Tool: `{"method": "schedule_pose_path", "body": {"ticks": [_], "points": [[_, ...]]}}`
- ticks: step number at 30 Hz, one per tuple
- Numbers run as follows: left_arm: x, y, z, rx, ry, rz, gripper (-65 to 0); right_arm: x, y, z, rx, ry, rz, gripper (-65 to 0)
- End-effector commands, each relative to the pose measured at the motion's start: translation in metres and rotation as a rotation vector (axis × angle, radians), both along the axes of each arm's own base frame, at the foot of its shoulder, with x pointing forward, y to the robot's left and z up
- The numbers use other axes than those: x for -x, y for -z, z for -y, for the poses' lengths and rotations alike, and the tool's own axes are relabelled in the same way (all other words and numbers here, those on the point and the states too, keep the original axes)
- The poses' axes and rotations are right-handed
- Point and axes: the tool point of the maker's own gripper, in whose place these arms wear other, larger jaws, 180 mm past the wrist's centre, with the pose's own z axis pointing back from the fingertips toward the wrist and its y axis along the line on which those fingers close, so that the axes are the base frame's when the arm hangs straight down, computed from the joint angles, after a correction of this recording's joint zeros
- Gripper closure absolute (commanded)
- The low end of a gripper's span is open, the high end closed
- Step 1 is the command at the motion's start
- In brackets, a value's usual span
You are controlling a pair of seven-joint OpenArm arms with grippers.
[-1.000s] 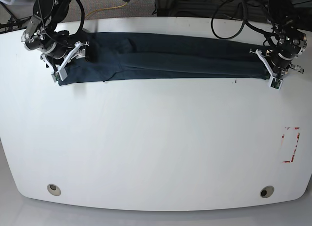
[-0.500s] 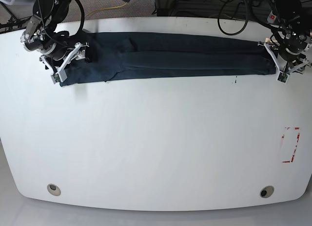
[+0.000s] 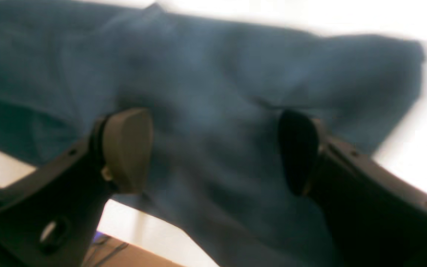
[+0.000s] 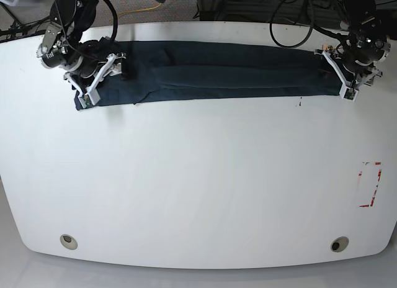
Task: Fold the T-shirt properly
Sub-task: 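Adjust both grippers' grips on the ends of the folded strip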
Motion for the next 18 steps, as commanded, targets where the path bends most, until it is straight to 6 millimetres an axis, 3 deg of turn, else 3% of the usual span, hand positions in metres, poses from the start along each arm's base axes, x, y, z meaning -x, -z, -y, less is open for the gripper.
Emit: {"method": "schedule_pose_path", "body": {"ticks": [1, 4, 7, 9, 12, 15, 18], "points": [[0.004, 0.012, -0.009, 0.007, -0.017, -0.024, -42.1, 0.000, 0.008, 0.005, -0.023, 0.022, -0.012, -50.9], [0.008, 0.031, -0.008, 0.057, -0.025, -0.041, -42.1, -0.002, 0.021, 0.015, -0.023, 0.045, -0.013, -50.9], [-0.001, 0.036, -0.011, 0.077, -0.027, -0.026, -42.1, -0.006, 0.031, 0.019, -0.020, 0.069, -0.005, -50.9], [-0.005, 0.040, -0.008, 0.094, -0.026, -0.027, -42.1, -0.018, 0.032, 0.022, -0.015, 0.078, 0.009, -50.9], [-0.020, 0.040, -0.009, 0.116, -0.039, -0.005, -42.1, -0.029, 0.042, 0.028, 0.004, 0.093, -0.006, -50.9], [-0.041, 0.032, -0.012, 0.120, -0.041, 0.029, -42.1, -0.049, 0.037, 0.032, 0.024, 0.096, 0.025, -50.9], [-0.052, 0.022, -0.010, 0.119, -0.035, 0.065, -42.2, -0.055, 0.032, 0.032, 0.032, 0.092, 0.039, -50.9]]}}
